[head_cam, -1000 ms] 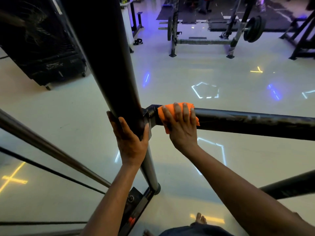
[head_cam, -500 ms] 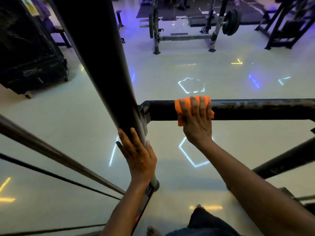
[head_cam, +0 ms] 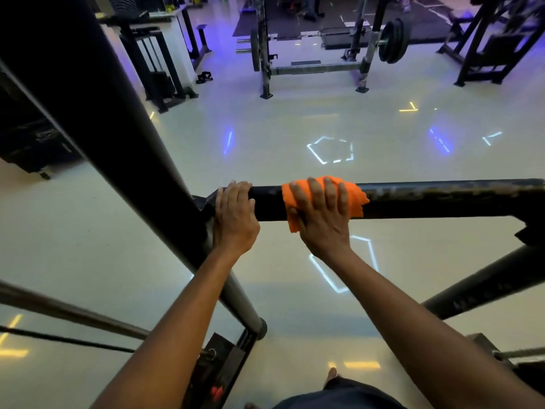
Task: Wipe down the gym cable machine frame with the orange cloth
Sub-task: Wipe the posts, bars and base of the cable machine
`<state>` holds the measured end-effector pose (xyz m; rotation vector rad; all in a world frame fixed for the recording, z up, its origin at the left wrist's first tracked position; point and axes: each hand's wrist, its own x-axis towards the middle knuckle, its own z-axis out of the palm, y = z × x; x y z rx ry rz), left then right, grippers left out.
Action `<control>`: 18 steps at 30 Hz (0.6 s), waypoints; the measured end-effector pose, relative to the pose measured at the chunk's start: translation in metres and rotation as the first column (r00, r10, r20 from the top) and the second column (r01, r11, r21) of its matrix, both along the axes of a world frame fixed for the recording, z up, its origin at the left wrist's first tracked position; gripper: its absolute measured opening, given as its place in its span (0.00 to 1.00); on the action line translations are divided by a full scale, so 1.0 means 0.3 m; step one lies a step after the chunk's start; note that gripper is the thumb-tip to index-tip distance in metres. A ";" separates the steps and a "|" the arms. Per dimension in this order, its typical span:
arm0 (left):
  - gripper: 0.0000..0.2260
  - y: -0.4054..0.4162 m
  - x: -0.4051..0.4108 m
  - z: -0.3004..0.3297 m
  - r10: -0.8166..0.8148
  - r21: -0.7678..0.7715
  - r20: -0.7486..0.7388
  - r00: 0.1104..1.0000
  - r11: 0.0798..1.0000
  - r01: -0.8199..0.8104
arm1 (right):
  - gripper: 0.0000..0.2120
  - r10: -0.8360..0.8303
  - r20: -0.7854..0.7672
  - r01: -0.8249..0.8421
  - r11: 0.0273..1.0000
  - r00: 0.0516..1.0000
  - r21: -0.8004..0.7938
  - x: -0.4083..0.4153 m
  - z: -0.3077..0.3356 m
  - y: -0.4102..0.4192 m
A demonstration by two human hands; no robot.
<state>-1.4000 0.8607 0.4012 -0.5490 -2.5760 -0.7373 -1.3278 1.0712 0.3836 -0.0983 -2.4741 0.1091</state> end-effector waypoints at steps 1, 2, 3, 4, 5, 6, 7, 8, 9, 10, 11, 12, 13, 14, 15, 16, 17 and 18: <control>0.17 0.002 -0.011 -0.002 0.000 -0.025 0.003 1.000 1.000 0.000 | 0.25 -0.018 -0.003 0.018 1.000 1.000 -0.024 -0.011 -0.001 -0.030; 0.18 0.003 -0.019 -0.001 -0.003 -0.037 0.015 1.000 0.999 0.004 | 0.25 -0.019 -0.001 0.019 0.998 1.000 -0.052 -0.025 -0.002 -0.070; 0.18 0.004 -0.025 0.003 -0.010 -0.038 0.035 0.999 0.999 0.012 | 0.24 -0.001 0.007 0.002 0.997 1.000 -0.077 -0.041 -0.002 -0.109; 0.18 0.006 -0.032 0.009 -0.016 -0.033 0.054 0.998 0.999 0.018 | 0.24 0.023 0.016 -0.022 0.995 1.000 -0.093 -0.056 -0.004 -0.138; 0.17 0.012 -0.039 0.016 -0.018 -0.031 0.073 0.997 0.999 0.020 | 0.24 0.045 0.025 -0.043 0.995 0.999 -0.094 -0.068 -0.007 -0.150; 0.16 0.011 -0.043 0.023 -0.019 -0.033 0.086 0.996 0.999 0.022 | 0.24 0.062 0.026 -0.060 0.995 0.998 -0.082 -0.072 -0.008 -0.145; 0.16 0.010 -0.043 0.030 -0.021 -0.038 0.087 0.996 0.999 0.024 | 0.24 0.087 0.023 -0.085 0.995 0.996 -0.061 -0.067 -0.006 -0.121; 0.16 0.012 -0.040 0.031 -0.022 -0.044 0.082 0.996 0.999 0.026 | 0.24 0.113 0.018 -0.112 0.993 0.993 -0.033 -0.057 -0.005 -0.081; 0.16 0.014 -0.032 0.032 -0.025 -0.052 0.076 0.997 0.998 0.029 | 0.24 0.127 0.005 -0.126 0.992 0.992 -0.009 -0.040 -0.005 -0.033; 0.16 0.015 -0.026 0.034 -0.028 -0.064 0.071 0.997 0.997 0.033 | 0.25 0.117 -0.013 -0.117 0.993 0.993 0.000 -0.019 -0.006 0.017; 0.16 0.015 -0.022 0.035 -0.033 -0.079 0.070 0.997 0.996 0.038 | 0.25 0.088 -0.025 -0.089 0.996 0.996 -0.006 0.004 -0.009 0.064; 0.16 0.014 -0.022 0.036 -0.040 -0.092 0.071 0.997 0.995 0.046 | 0.25 0.048 -0.032 -0.049 0.999 0.998 -0.017 0.027 -0.014 0.098; 0.17 0.014 -0.022 0.037 -0.042 -0.102 0.072 0.996 0.994 0.050 | 0.25 0.009 -0.037 -0.010 0.999 0.999 -0.036 0.040 -0.022 0.109; 0.17 0.015 -0.022 0.037 -0.038 -0.109 0.071 0.997 0.993 0.046 | 0.25 -0.019 -0.043 0.016 0.998 0.999 -0.060 0.038 -0.027 0.095; 0.17 0.019 -0.022 0.037 -0.031 -0.113 0.069 0.997 0.993 0.039 | 0.25 -0.032 -0.046 0.028 0.996 0.998 -0.085 0.023 -0.028 0.060; 0.17 0.024 -0.021 0.039 -0.028 -0.118 0.069 0.997 0.992 0.036 | 0.26 -0.029 -0.040 0.024 0.994 0.999 -0.106 -0.002 -0.027 0.013; 0.17 0.027 -0.020 0.037 -0.030 -0.124 0.065 0.997 0.992 0.038 | 0.26 -0.003 -0.027 0.000 0.993 1.000 -0.119 -0.028 -0.021 -0.034; 0.17 0.028 -0.018 0.034 -0.032 -0.129 0.060 0.998 0.991 0.039 | 0.26 0.033 -0.015 -0.035 0.992 0.999 -0.120 -0.049 -0.015 -0.075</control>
